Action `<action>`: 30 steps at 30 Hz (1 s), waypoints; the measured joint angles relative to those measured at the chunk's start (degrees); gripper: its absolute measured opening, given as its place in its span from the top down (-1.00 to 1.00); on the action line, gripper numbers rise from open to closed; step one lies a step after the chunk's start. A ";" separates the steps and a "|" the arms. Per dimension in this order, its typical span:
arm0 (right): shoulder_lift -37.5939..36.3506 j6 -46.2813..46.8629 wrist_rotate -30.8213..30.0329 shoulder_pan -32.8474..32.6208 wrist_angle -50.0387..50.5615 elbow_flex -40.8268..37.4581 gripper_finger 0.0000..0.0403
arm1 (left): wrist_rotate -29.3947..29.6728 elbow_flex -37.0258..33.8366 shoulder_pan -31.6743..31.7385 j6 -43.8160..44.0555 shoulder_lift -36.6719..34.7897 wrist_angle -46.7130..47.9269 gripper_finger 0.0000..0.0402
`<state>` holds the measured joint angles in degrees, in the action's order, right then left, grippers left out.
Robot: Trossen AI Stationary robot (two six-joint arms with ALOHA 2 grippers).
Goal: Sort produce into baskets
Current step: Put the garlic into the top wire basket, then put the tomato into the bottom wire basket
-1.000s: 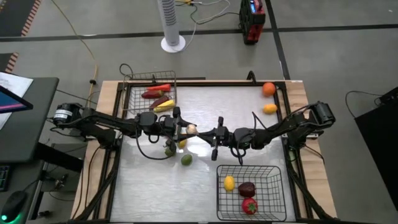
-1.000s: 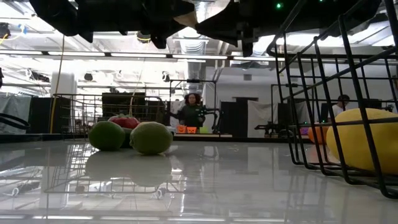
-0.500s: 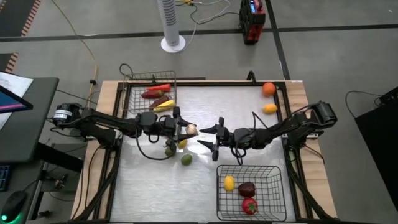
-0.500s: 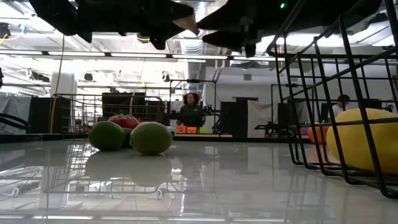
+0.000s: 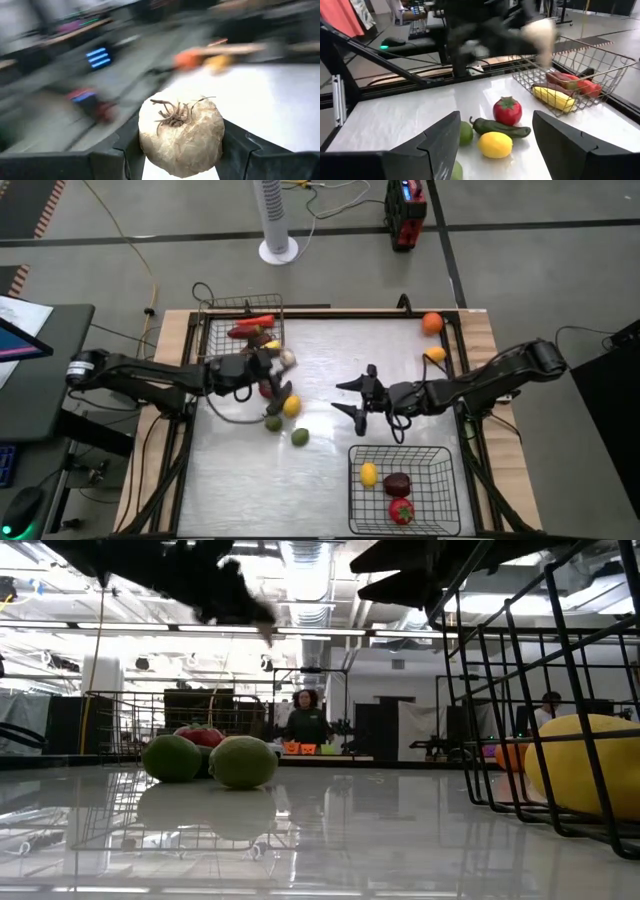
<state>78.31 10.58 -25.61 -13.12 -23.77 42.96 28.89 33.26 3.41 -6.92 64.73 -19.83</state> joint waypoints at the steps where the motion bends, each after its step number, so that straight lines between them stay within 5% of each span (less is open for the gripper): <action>1: 0.75 0.16 0.01 -0.04 -0.40 0.00 -0.37 | 5.51 0.00 0.36 0.61 -0.43 1.81 0.16; 6: 5.00 3.17 0.02 -0.03 -2.13 -0.04 -0.37 | 28.45 0.00 3.03 2.10 -0.70 7.09 0.16; 9: 6.05 4.98 0.02 -0.01 -2.00 -0.04 -0.37 | 32.21 0.00 5.82 2.21 -0.70 9.22 0.16; 16: 5.11 5.65 0.07 -0.25 -1.65 -0.04 -0.37 | 20.08 0.00 16.44 8.41 -0.63 16.20 0.12; 21: 4.74 5.63 0.04 -0.79 -0.82 -0.02 -0.37 | 16.10 0.00 23.63 13.18 -0.65 21.65 -0.10; 26: 3.29 5.62 0.44 -0.62 3.33 0.07 -0.37 | 9.64 0.00 25.34 13.77 -0.65 22.32 -0.36; 30: -2.04 7.19 2.08 1.13 16.92 4.15 -0.37 | 5.68 0.47 23.67 13.89 -1.14 23.36 -0.49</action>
<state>76.27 17.77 -23.52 -11.99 -6.85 47.11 34.57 33.73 27.08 6.96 63.59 3.53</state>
